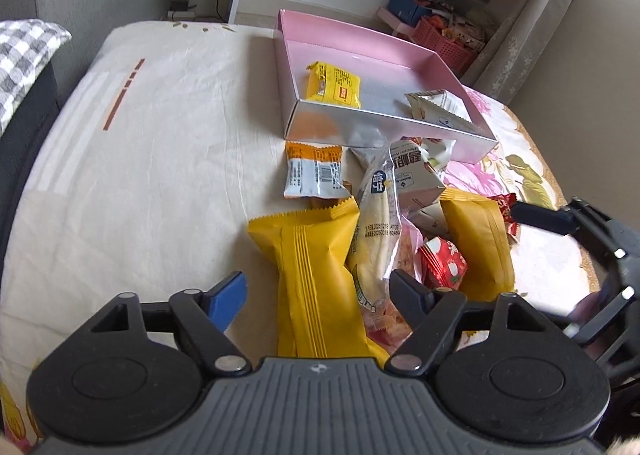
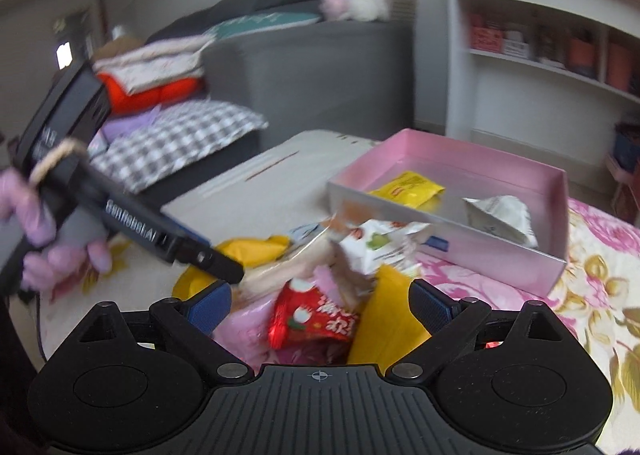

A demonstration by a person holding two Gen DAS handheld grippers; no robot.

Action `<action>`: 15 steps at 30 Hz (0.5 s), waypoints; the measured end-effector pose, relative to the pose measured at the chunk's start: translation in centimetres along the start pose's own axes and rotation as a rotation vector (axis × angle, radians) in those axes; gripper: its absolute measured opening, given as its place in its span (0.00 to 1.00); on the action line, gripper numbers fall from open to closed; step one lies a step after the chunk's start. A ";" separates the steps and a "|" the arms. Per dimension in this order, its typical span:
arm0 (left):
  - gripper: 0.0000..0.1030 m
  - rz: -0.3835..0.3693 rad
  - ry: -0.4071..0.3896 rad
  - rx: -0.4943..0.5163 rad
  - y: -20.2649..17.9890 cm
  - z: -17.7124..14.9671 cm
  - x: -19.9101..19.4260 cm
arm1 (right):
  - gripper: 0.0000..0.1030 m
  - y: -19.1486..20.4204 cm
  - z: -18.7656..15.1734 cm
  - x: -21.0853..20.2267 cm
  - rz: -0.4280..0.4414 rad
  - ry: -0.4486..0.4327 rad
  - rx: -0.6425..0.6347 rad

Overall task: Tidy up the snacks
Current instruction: 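Lower the left gripper onto the yellow pillow pack and grasp it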

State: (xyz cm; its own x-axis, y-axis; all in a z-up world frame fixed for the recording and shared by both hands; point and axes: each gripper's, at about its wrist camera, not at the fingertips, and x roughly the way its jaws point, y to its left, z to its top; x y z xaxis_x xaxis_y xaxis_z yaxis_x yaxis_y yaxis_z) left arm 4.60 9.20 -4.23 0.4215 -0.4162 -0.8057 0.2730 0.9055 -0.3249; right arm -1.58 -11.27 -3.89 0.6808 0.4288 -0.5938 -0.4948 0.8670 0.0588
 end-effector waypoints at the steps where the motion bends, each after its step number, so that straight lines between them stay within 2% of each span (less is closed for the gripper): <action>1: 0.69 -0.011 0.005 -0.006 0.1 0.0 -0.1 | 0.94 0.4 -0.1 0.3 0.003 0.012 -0.024; 10: 0.54 -0.075 0.037 -0.017 0.7 0.1 -0.7 | 0.89 1.6 -0.8 2.0 0.003 0.055 -0.120; 13: 0.53 -0.090 0.057 0.007 0.6 0.2 -0.7 | 0.83 1.7 -0.9 2.4 -0.008 0.063 -0.148; 15: 0.53 -0.098 0.074 0.027 0.5 0.2 -0.7 | 0.76 2.0 -1.0 2.7 -0.015 0.068 -0.174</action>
State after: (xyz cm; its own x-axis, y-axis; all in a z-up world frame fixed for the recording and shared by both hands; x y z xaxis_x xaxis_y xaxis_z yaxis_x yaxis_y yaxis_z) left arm 4.62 9.93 -3.72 0.3272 -0.4941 -0.8055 0.3332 0.8580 -0.3909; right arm -1.28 -8.64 -6.11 0.6534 0.3932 -0.6469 -0.5753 0.8133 -0.0867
